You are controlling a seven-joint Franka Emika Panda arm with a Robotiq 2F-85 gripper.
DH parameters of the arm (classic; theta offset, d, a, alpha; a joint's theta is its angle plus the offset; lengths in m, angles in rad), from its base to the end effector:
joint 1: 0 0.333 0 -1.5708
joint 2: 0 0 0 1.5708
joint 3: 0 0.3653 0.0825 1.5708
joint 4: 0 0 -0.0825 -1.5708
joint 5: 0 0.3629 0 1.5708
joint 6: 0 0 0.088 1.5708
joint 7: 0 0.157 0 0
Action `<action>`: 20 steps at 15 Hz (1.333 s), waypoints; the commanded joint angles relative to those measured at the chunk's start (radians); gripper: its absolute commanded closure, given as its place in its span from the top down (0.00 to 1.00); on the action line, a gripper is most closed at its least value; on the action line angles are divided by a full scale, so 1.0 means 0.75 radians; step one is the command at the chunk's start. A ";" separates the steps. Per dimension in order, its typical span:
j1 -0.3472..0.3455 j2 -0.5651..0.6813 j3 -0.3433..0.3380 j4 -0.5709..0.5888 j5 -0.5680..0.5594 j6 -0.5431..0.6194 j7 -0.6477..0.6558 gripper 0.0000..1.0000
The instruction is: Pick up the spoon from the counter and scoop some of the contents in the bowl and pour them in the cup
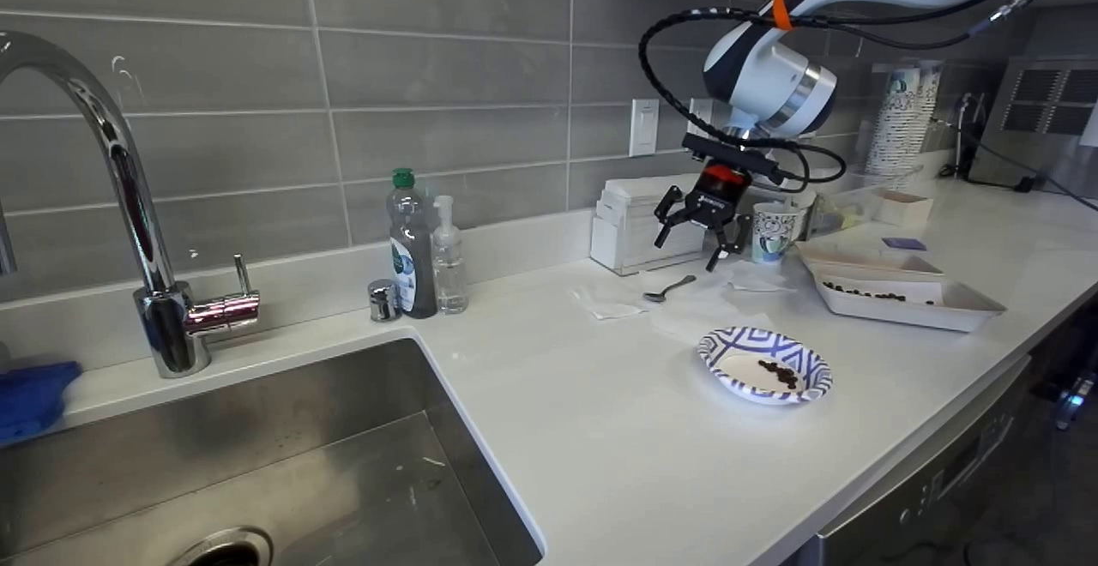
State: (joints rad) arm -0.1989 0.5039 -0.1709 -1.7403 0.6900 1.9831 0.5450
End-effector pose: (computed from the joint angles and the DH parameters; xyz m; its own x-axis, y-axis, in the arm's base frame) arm 0.6278 -0.1579 0.2947 0.3146 -0.8166 -0.4839 -0.9473 -0.2373 -0.2154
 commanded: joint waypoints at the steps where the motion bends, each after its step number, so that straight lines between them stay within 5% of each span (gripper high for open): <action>1: -0.052 0.064 0.004 0.051 0.027 -0.052 -0.029 1.00; 6: -0.099 0.137 0.019 0.109 0.084 -0.050 -0.052 0.96; 7: -0.104 0.151 0.022 0.126 0.095 -0.056 -0.051 0.77; 12: -0.113 0.224 0.032 0.221 0.121 -0.077 -0.041 0.56; 14: -0.115 0.257 0.035 0.260 0.134 -0.078 -0.040 0.52; 17: -0.118 0.309 0.037 0.316 0.136 -0.086 -0.030 0.59; 20: -0.124 0.351 0.041 0.360 0.135 -0.093 -0.025 0.49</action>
State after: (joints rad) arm -0.2703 0.7134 -0.1521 -1.5385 0.7701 1.9564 0.5218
